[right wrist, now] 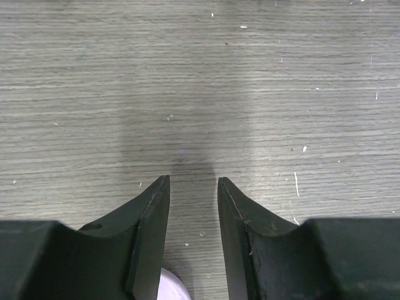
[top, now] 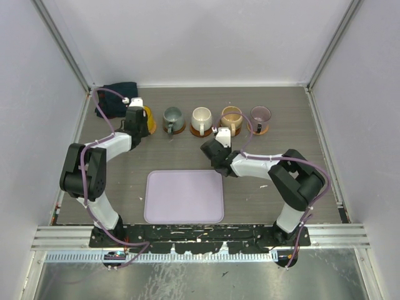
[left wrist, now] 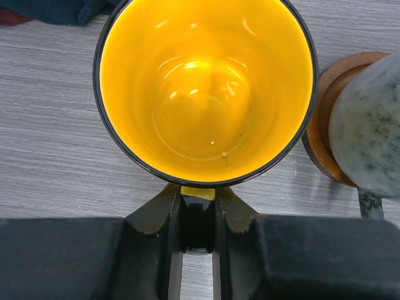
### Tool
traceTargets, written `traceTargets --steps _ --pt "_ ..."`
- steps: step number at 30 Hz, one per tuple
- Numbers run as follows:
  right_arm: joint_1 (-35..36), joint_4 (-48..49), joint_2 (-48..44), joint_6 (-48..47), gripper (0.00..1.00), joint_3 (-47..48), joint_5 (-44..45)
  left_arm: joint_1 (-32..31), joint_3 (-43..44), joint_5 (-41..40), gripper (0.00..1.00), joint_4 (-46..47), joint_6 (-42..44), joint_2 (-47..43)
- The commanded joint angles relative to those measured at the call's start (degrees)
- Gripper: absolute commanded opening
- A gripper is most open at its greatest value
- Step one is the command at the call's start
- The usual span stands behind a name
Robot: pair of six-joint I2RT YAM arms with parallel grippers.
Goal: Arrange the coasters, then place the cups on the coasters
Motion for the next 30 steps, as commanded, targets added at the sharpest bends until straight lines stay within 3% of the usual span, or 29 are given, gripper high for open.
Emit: traceTargets --steps 1,30 --pt "-0.06 0.58 -2.33 1.43 0.43 -0.28 1.0 0.57 1.11 -1.27 0.0 8.3 -0.86 -1.82" --pt "-0.07 0.74 -1.47 1.71 0.42 -0.05 -0.56 0.71 -0.91 -1.46 0.0 8.89 -2.3 -1.53"
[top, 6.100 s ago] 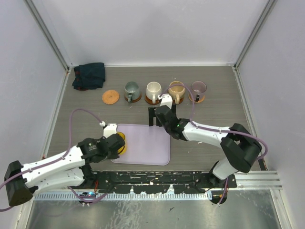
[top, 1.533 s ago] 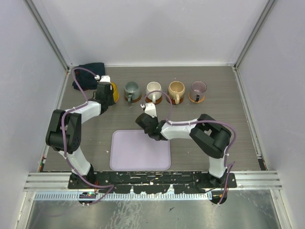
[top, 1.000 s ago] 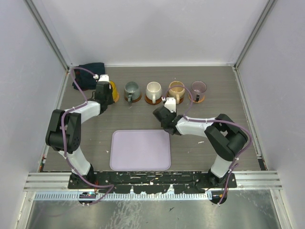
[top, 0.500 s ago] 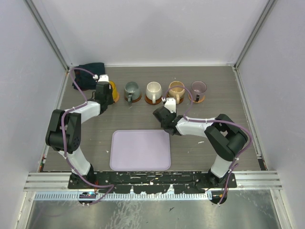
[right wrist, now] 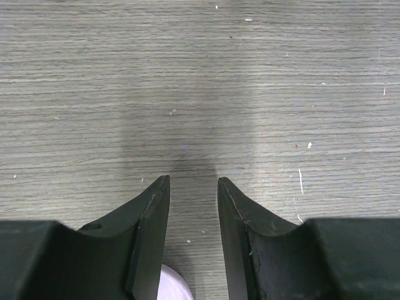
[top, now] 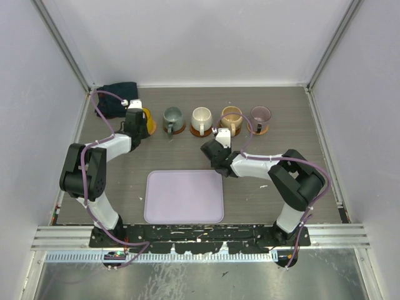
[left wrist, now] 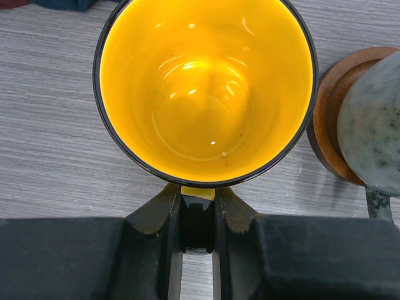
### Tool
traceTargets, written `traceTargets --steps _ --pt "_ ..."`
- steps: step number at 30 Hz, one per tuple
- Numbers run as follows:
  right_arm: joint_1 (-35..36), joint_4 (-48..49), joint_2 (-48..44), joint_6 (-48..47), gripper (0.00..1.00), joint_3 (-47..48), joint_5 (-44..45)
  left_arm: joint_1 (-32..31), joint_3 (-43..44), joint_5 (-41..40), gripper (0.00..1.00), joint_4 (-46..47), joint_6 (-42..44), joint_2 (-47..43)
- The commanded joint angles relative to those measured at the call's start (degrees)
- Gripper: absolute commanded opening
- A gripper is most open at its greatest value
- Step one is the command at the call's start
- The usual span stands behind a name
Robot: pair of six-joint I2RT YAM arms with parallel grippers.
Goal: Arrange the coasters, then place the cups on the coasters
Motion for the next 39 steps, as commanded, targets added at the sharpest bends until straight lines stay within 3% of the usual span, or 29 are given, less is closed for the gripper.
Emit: traceTargets --steps 1,12,18,31,39 --pt "-0.01 0.86 -1.4 1.45 0.42 0.44 0.26 0.41 0.62 -1.38 0.0 7.67 -0.86 -1.61" --pt "-0.08 1.14 -1.38 1.63 0.42 0.36 -0.25 0.47 -0.24 -0.31 0.0 7.88 -1.79 -1.5" --pt "-0.08 1.45 -1.51 1.74 0.42 0.18 -0.88 0.4 -0.02 -0.33 0.14 7.33 -1.96 -1.5" --pt "-0.08 1.88 -1.58 1.74 0.43 -0.35 -1.33 0.39 1.34 -0.73 0.17 8.02 -1.3 -0.61" --pt "-0.08 2.25 -1.21 1.48 0.42 -0.05 -1.98 0.44 1.94 -0.94 0.25 6.6 -1.53 0.1"
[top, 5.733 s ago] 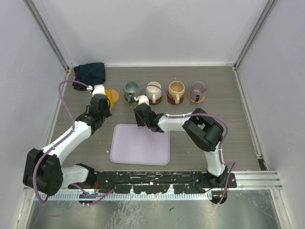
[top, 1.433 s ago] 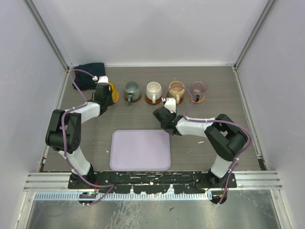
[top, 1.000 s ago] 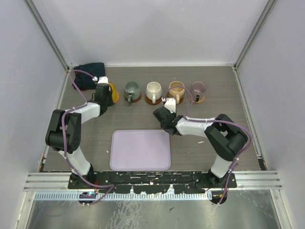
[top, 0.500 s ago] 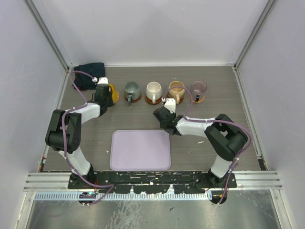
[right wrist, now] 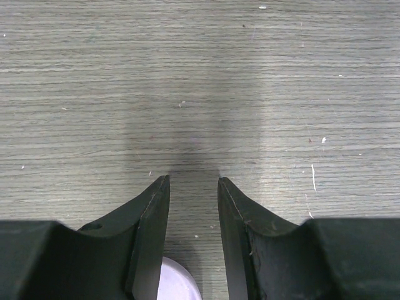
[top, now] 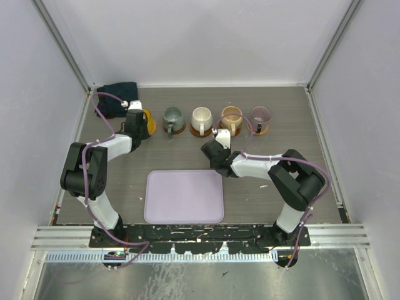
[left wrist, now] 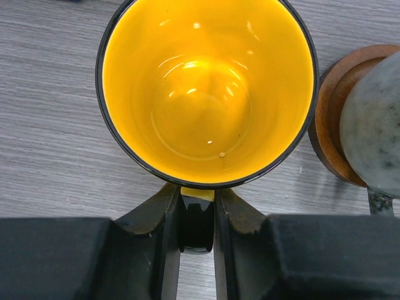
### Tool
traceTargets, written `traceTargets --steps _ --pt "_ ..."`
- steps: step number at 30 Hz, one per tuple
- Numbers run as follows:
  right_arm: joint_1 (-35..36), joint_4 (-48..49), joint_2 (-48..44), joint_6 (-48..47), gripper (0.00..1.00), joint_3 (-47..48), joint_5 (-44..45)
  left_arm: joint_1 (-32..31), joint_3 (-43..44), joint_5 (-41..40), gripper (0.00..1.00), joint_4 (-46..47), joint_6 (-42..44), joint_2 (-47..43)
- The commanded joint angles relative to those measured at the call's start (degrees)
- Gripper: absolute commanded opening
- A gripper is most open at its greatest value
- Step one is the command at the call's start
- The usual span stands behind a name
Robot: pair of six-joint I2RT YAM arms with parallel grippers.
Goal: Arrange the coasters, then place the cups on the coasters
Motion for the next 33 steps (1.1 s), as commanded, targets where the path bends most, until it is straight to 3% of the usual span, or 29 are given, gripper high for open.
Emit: traceTargets --steps 1,9,16,21,33 --pt "-0.08 2.17 -1.13 0.67 0.42 0.25 0.12 0.45 2.38 -1.27 0.27 5.97 -0.27 -0.75" --pt "-0.08 2.21 -1.29 0.68 0.42 0.04 -0.11 0.38 3.12 -1.58 0.34 4.72 -0.51 -0.39" --pt "-0.06 2.24 -1.36 0.43 0.42 0.17 -0.27 0.4 2.24 -1.75 0.48 4.53 -0.98 -1.19" --pt "-0.03 2.25 -2.09 0.4 0.42 -0.02 0.17 0.43 0.61 -2.16 0.5 4.58 -1.46 -2.81" --pt "-0.04 2.64 -7.85 -2.86 0.43 -0.27 4.76 0.43 -4.16 -6.88 0.56 1.62 -1.28 -17.48"
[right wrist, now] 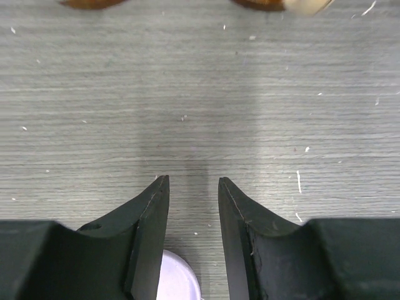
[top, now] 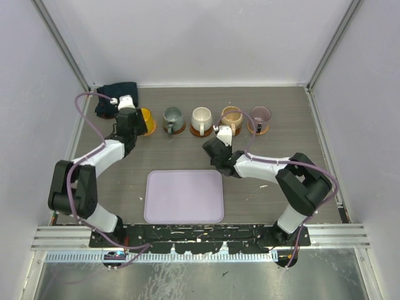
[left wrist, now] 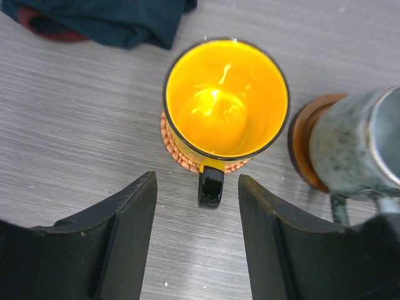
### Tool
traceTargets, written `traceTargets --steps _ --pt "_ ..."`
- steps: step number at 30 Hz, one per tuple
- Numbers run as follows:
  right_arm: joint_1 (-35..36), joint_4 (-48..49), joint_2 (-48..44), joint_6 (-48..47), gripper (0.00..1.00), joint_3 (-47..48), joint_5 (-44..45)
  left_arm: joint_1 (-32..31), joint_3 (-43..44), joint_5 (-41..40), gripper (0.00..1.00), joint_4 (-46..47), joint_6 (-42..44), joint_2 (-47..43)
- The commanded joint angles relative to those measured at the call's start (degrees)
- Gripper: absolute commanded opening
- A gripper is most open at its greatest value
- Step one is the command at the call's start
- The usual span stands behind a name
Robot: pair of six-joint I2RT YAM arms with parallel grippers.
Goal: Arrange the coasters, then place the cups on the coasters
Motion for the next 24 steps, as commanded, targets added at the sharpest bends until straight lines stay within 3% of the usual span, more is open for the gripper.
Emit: traceTargets --steps 1,5,7,10,12,18,24 --pt "-0.13 2.32 -6.14 -2.08 0.44 -0.1 4.92 0.35 -1.06 -3.86 0.58 0.23 0.28 -9.79" --pt "-0.62 2.39 -11.18 -3.19 0.51 -1.42 7.89 0.38 -2.18 -5.65 0.7 -4.17 -0.1 -16.68" --pt "-1.45 2.44 -14.12 -3.55 0.64 -2.72 9.07 0.37 -2.9 -6.28 0.78 -7.48 -0.87 -21.01" --pt "-3.8 2.75 -18.75 -3.88 0.89 -5.03 11.0 0.36 -4.59 -6.05 0.99 -10.8 -2.81 -26.9" --pt "-6.36 3.31 -22.15 -3.86 0.97 -7.04 11.61 0.34 -5.78 -5.87 0.98 -12.83 -4.22 -30.71" --pt "-15.55 4.82 -33.91 -2.44 1.0 -14.46 11.23 0.35 -6.42 -6.21 0.98 -20.17 -7.81 -40.2" --pt "-20.26 3.77 -45.81 -2.22 1.0 -19.13 16.27 0.35 -3.05 -3.66 0.98 -29.56 -8.37 -41.36"
